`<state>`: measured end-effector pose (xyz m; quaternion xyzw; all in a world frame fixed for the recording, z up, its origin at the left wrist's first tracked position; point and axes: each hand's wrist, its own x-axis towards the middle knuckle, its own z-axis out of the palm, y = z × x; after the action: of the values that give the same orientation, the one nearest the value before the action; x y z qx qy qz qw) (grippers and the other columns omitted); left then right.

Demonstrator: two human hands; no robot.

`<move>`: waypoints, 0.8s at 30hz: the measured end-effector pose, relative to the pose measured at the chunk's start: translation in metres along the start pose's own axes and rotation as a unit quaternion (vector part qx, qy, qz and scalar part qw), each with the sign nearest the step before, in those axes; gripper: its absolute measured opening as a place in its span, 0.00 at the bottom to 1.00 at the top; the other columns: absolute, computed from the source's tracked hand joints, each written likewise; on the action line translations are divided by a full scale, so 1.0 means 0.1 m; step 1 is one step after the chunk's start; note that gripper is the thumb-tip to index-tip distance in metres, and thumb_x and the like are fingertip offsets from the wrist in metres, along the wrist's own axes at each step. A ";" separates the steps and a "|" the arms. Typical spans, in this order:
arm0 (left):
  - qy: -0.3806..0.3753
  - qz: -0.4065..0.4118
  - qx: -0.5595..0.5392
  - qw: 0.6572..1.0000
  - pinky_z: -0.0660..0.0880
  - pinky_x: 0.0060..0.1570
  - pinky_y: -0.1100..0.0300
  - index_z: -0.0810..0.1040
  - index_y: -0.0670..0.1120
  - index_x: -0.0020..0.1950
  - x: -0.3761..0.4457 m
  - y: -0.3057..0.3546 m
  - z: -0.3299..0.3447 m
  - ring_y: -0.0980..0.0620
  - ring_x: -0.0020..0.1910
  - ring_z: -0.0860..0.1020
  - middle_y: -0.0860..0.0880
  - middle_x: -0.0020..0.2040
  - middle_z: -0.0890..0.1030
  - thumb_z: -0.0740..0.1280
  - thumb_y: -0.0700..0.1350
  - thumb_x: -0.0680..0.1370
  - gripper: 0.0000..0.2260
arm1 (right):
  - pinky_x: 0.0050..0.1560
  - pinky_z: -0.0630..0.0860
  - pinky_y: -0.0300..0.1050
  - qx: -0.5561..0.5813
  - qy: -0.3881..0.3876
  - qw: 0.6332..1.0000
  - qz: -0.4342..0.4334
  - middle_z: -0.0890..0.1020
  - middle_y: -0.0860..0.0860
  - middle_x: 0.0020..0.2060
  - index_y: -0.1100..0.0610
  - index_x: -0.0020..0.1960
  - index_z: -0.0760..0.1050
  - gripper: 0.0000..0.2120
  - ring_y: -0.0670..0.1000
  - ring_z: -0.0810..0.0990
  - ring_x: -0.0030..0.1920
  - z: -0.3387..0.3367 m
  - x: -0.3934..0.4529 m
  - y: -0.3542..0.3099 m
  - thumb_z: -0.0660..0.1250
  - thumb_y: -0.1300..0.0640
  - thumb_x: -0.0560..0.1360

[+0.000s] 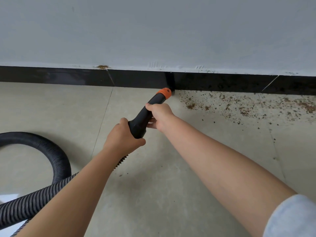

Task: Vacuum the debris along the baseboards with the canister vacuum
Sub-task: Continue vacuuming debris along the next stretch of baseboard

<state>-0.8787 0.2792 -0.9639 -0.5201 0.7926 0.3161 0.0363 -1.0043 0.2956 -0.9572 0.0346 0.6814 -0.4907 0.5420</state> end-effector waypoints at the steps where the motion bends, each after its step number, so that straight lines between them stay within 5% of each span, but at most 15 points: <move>1: -0.002 0.002 0.000 1.000 0.66 0.28 0.62 0.65 0.43 0.51 0.00 0.01 0.01 0.55 0.34 0.72 0.51 0.39 0.72 0.72 0.45 0.68 0.19 | 0.45 0.76 0.51 0.000 0.002 1.000 0.000 0.75 0.58 0.60 0.61 0.65 0.66 0.19 0.60 0.75 0.59 -0.02 0.00 0.00 0.65 0.60 0.77; 16: 0.015 0.023 -0.011 1.000 0.69 0.31 0.60 0.66 0.43 0.51 -0.05 -0.03 0.02 0.54 0.36 0.73 0.50 0.40 0.73 0.73 0.43 0.67 0.19 | 0.54 0.79 0.51 -0.042 0.027 0.998 -0.024 0.76 0.56 0.52 0.61 0.61 0.67 0.16 0.57 0.78 0.53 -0.03 -0.06 0.06 0.64 0.55 0.77; 24: 0.049 -0.011 -0.011 0.999 0.69 0.31 0.58 0.66 0.43 0.48 -0.07 -0.20 -0.07 0.49 0.36 0.74 0.47 0.40 0.74 0.72 0.42 0.66 0.18 | 0.55 0.79 0.51 -0.077 -0.006 0.996 -0.050 0.76 0.58 0.57 0.62 0.64 0.66 0.18 0.58 0.78 0.55 0.22 -0.07 0.07 0.62 0.54 0.79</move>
<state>-0.8568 0.2759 -0.9646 -0.5442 0.7840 0.2986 -0.0051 -0.9818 0.2877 -0.9548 -0.0445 0.7145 -0.4635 0.5222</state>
